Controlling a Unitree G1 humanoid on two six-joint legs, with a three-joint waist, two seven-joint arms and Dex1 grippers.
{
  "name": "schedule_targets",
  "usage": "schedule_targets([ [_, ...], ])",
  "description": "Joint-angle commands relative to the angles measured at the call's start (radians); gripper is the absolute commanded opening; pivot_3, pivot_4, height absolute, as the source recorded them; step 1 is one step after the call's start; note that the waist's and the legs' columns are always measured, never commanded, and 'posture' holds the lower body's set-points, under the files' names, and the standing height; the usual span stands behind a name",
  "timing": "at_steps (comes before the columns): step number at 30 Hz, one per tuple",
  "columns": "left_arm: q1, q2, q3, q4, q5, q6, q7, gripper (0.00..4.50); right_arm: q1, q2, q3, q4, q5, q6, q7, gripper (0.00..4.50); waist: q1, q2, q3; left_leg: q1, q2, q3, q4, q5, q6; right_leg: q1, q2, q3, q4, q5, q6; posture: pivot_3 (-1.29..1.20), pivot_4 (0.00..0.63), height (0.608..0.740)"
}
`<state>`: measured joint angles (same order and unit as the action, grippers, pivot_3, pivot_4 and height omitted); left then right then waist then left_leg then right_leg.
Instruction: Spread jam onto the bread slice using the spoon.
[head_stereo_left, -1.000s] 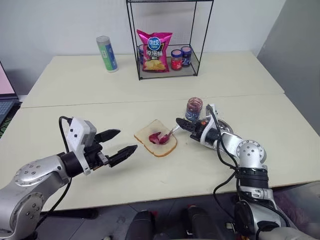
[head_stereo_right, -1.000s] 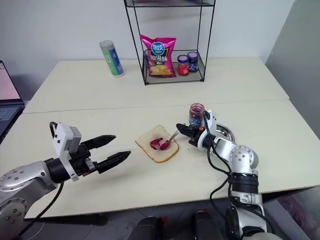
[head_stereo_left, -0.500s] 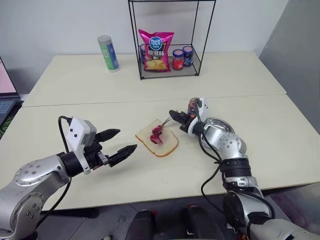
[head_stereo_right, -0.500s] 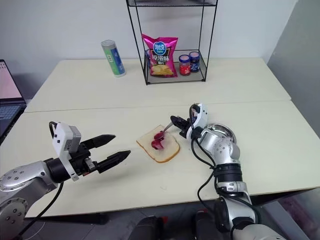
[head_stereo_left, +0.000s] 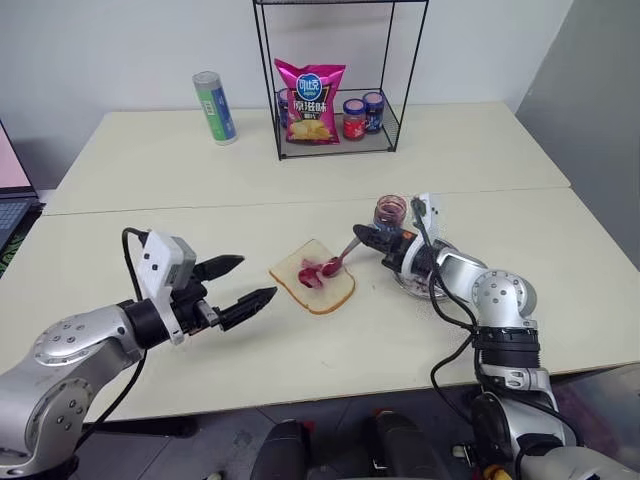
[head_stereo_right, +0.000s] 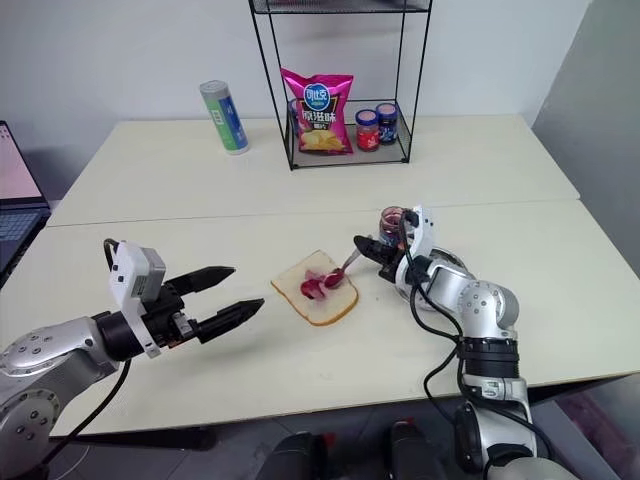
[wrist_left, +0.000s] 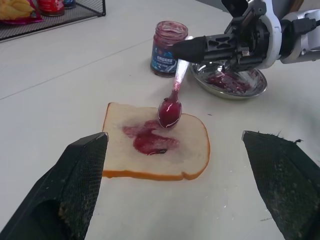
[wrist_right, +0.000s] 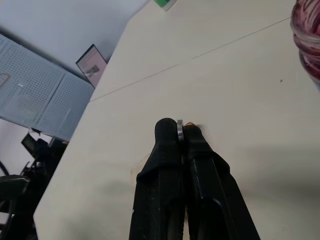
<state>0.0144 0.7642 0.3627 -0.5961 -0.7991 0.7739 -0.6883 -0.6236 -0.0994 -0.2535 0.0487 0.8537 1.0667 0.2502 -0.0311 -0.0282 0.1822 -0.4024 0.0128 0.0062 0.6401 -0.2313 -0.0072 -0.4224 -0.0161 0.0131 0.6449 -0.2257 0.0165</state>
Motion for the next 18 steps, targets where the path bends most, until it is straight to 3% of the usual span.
schedule_targets([
  [1,-0.054,0.023,-0.026,-0.006,0.006,-0.015,-0.007,4.5,-0.04,-0.017,-0.097,-0.105,0.128,0.036,-0.032,0.03,0.001,0.0,0.0,0.0,0.0,0.0,0.0,0.0,0.0,0.0,0.0,0.0,0.0,0.0,0.0,0.0,0.15,0.74],
  [10,-0.25,-0.029,-0.26,0.017,0.057,-0.042,-0.046,4.5,0.067,-0.153,-0.215,-0.282,0.232,0.054,-0.137,0.03,0.003,0.0,0.0,-0.001,-0.001,0.001,0.0,0.0,0.0,0.001,0.0,0.001,-0.001,0.0,0.002,0.0,0.15,0.74],
  [18,-0.439,-0.085,-0.525,0.161,0.247,-0.187,-0.185,4.5,0.201,-0.23,-0.248,-0.299,0.097,-0.108,-0.173,0.03,-0.001,0.0,0.0,0.0,-0.001,0.002,0.0,0.0,0.0,0.0,0.006,0.003,-0.001,0.0,0.002,0.0,0.15,0.74],
])
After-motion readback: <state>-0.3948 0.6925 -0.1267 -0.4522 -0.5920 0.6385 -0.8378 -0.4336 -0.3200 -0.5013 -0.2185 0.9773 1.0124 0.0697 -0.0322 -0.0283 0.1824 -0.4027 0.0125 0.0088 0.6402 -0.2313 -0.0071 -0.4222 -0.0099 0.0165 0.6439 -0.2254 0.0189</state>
